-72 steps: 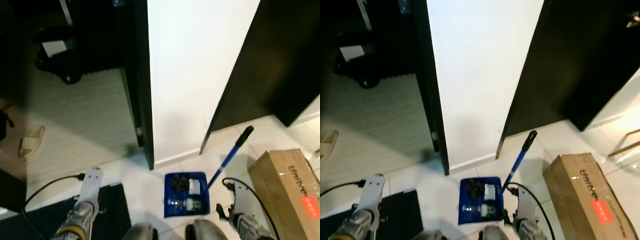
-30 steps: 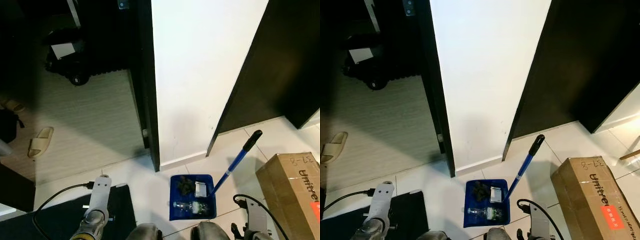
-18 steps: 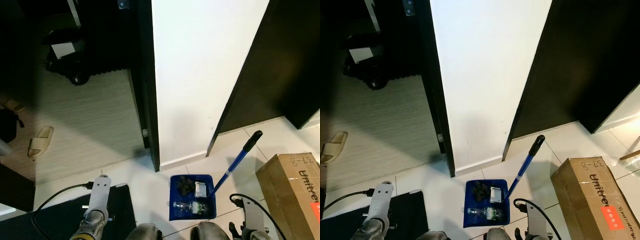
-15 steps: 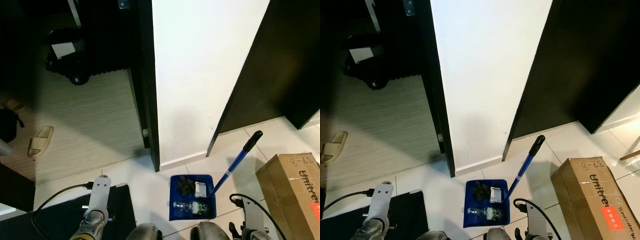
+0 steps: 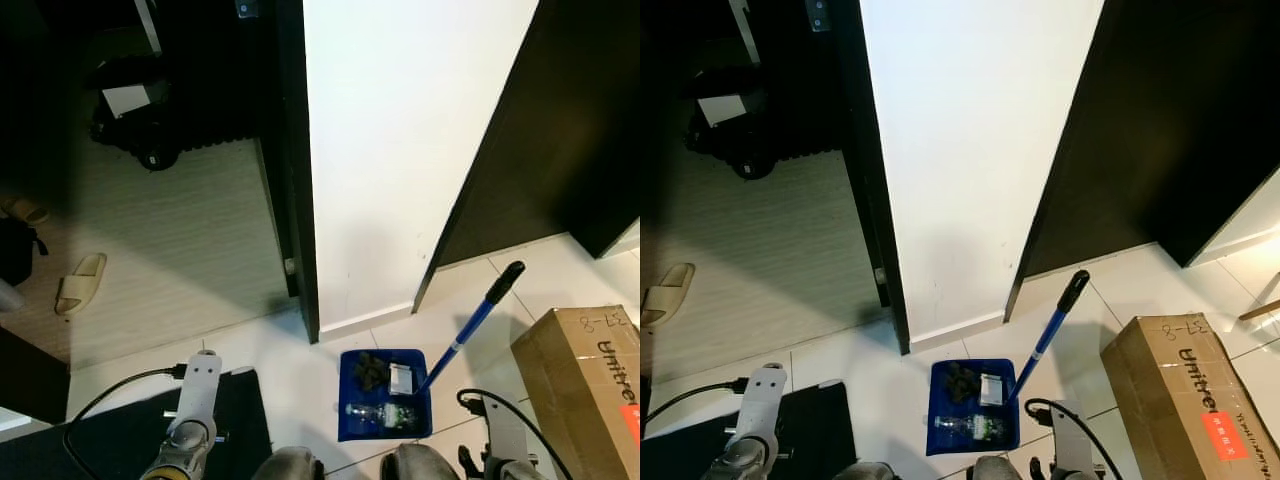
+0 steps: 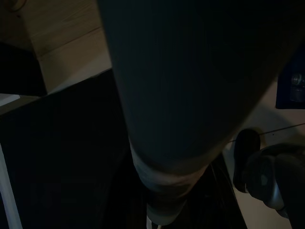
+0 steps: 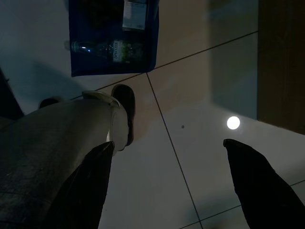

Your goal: Sweep floor

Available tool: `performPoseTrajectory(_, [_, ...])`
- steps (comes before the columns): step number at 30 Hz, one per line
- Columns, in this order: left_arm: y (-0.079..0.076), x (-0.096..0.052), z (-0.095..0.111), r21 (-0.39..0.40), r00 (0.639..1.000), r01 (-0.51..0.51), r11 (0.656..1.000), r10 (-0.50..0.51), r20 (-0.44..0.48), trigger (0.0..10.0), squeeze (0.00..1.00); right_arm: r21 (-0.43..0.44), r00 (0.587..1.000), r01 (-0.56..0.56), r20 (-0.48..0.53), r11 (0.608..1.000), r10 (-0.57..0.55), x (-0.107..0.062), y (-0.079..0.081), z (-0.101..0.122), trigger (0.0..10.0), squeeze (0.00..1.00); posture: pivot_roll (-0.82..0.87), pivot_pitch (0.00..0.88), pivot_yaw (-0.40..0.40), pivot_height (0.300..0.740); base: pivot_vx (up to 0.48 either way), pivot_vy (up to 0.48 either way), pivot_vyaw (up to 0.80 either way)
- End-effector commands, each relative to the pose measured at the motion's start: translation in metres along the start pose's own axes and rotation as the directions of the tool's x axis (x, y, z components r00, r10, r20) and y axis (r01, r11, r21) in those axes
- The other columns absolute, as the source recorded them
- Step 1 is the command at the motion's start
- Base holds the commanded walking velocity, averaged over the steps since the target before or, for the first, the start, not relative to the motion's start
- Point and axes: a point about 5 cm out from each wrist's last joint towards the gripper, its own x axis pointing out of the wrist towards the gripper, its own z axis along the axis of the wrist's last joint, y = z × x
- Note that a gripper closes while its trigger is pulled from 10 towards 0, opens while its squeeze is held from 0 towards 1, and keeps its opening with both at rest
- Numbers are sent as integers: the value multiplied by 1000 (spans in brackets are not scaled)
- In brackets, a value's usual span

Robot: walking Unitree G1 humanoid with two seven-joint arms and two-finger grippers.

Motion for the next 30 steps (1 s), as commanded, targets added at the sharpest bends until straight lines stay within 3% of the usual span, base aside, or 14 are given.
performPoseTrajectory(1, [-7,-1,-8,5,999,8,1000,-7,-35,10000,0,-11,1000,3,-3,1000,-3,0,-2,1,10000,0,54,0,-11,740,0,0,0])
performPoseTrajectory(30, [-6,-2,-11,21,999,14,1000,-14,-37,10000,0,-19,1000,-3,-14,1000,3,0,-2,-1,10000,0,55,0,-5,740,0,0,0])
